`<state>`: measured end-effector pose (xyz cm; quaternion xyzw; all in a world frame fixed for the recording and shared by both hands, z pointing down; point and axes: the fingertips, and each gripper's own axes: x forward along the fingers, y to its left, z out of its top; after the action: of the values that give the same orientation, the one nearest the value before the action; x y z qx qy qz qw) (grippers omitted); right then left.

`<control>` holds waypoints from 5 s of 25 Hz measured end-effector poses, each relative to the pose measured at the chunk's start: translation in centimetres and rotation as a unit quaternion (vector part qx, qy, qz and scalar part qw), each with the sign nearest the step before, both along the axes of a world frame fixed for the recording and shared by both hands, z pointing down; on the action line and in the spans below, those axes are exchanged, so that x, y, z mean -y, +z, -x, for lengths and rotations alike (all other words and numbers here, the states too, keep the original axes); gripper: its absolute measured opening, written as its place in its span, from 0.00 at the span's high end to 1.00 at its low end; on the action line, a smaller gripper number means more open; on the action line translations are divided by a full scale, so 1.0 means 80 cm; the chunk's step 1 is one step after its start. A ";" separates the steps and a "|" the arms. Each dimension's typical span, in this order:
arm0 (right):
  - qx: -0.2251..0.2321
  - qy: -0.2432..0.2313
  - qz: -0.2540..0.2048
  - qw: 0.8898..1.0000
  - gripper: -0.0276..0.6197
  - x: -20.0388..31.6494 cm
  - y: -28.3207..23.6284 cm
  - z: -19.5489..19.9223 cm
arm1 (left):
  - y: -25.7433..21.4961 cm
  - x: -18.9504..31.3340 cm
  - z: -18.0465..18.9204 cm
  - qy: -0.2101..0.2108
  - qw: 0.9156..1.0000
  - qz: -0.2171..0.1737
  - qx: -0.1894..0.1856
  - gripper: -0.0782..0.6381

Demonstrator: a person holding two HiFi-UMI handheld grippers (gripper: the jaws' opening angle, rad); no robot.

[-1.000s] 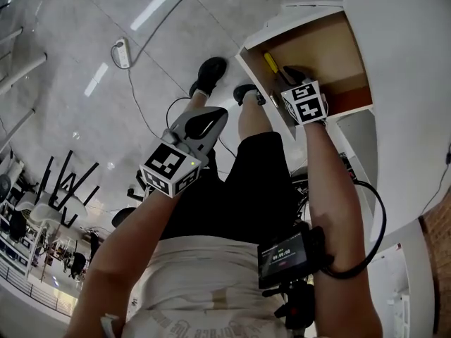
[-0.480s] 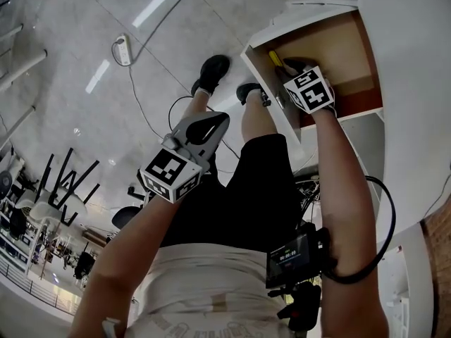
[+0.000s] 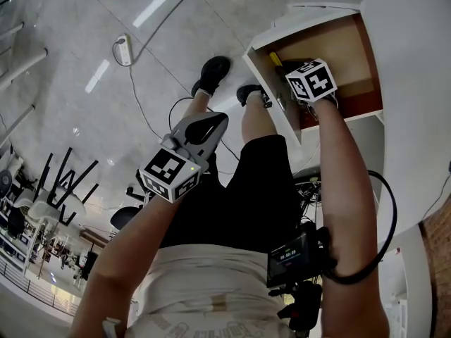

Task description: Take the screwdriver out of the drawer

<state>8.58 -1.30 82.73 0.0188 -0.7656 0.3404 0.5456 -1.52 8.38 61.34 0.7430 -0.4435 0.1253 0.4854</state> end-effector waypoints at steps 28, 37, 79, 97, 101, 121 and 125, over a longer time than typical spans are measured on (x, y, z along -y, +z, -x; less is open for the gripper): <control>-0.019 0.067 -0.094 0.993 0.88 0.008 -0.071 -0.016 | -0.069 0.044 0.012 0.069 0.996 -0.047 0.005 0.88; -0.026 0.086 -0.119 0.989 0.88 0.005 -0.116 -0.023 | -0.103 0.054 0.046 0.078 0.995 -0.062 0.012 0.88; 0.030 0.281 -0.208 0.936 0.88 -0.001 -0.303 -0.067 | -0.218 0.090 0.013 0.156 0.978 -0.140 0.009 0.88; 0.079 0.333 -0.248 0.906 0.88 -0.008 -0.385 -0.064 | -0.252 0.112 0.002 0.170 0.971 -0.171 -0.008 0.88; 0.085 0.341 -0.254 0.901 0.88 -0.011 -0.402 -0.062 | -0.255 0.117 0.002 0.167 0.970 -0.174 -0.013 0.88; 0.115 0.382 -0.297 0.868 0.88 -0.025 -0.465 -0.039 | -0.290 0.130 0.013 0.223 0.953 -0.206 -0.015 0.88; 0.117 0.393 -0.305 0.860 0.88 -0.026 -0.473 -0.039 | -0.295 0.136 0.008 0.238 0.947 -0.213 -0.014 0.88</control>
<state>11.72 0.76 44.91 0.4434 -0.8184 0.2758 0.2399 -2.14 -2.53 37.77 0.9149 -0.2631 0.1291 0.2778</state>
